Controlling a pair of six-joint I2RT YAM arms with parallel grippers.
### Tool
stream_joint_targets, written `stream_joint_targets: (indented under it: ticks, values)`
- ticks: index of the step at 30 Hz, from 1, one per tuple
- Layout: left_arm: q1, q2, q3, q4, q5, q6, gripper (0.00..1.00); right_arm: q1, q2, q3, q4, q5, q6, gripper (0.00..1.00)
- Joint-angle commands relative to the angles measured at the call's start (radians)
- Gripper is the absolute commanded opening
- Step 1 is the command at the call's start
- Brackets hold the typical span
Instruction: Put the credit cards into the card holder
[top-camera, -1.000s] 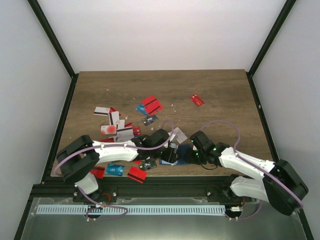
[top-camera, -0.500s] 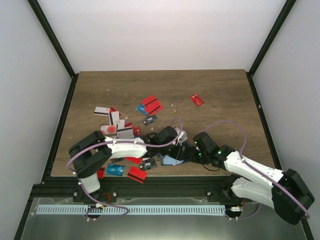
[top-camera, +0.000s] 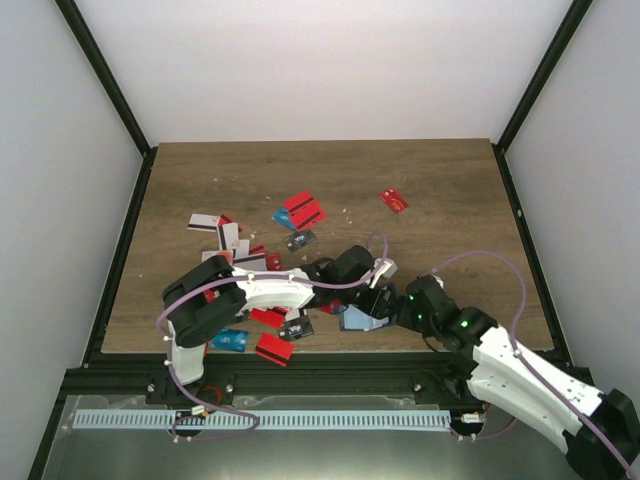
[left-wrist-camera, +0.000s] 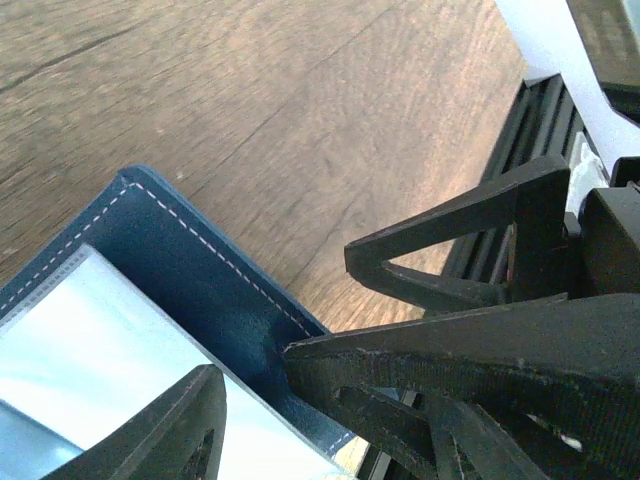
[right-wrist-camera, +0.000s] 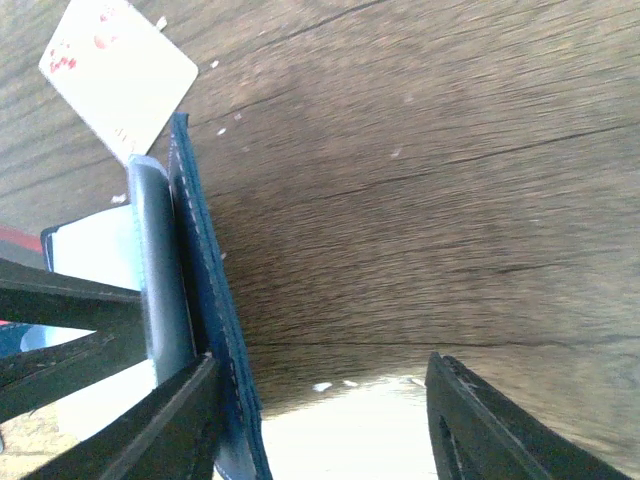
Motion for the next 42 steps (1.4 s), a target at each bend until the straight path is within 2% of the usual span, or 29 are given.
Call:
stream_joint_targets:
  ticks: [1, 12, 14, 17, 20, 22, 27, 32, 37, 42]
  values:
    - [0.006, 0.108, 0.042, -0.046, -0.077, 0.032, 0.57, 0.02, -0.136, 0.049, 0.104, -0.059, 0.017, 0.63]
    - [0.006, 0.216, 0.163, -0.141, -0.07, 0.073, 0.58, 0.02, -0.355, 0.056, 0.133, -0.051, 0.003, 0.63]
    - [0.006, 0.223, 0.174, -0.149, -0.068, 0.076, 0.57, 0.02, -0.385, 0.058, 0.13, -0.039, 0.006, 0.67]
    - [0.006, 0.202, 0.166, -0.145, -0.078, 0.076, 0.56, 0.021, -0.386, 0.08, 0.056, 0.03, 0.065, 0.85]
    - [0.005, 0.169, 0.153, -0.138, -0.083, 0.077, 0.56, 0.02, -0.376, 0.092, 0.023, 0.08, 0.109, 0.9]
    - [0.006, 0.163, 0.154, -0.137, -0.077, 0.08, 0.56, 0.021, -0.382, 0.093, 0.044, 0.072, 0.093, 0.88]
    - [0.007, 0.161, 0.15, -0.139, -0.096, 0.066, 0.53, 0.02, -0.416, 0.095, 0.147, -0.015, -0.01, 0.75]
    - [0.014, 0.052, 0.097, -0.106, -0.115, 0.048, 0.53, 0.022, -0.432, 0.134, 0.146, -0.041, -0.07, 0.71]
    - [0.02, -0.096, 0.064, -0.185, -0.168, 0.048, 0.55, 0.021, -0.428, 0.172, 0.196, -0.097, -0.142, 0.72]
    - [0.02, -0.264, -0.037, -0.382, -0.36, 0.011, 0.57, 0.022, -0.302, 0.196, 0.292, -0.263, -0.19, 0.69]
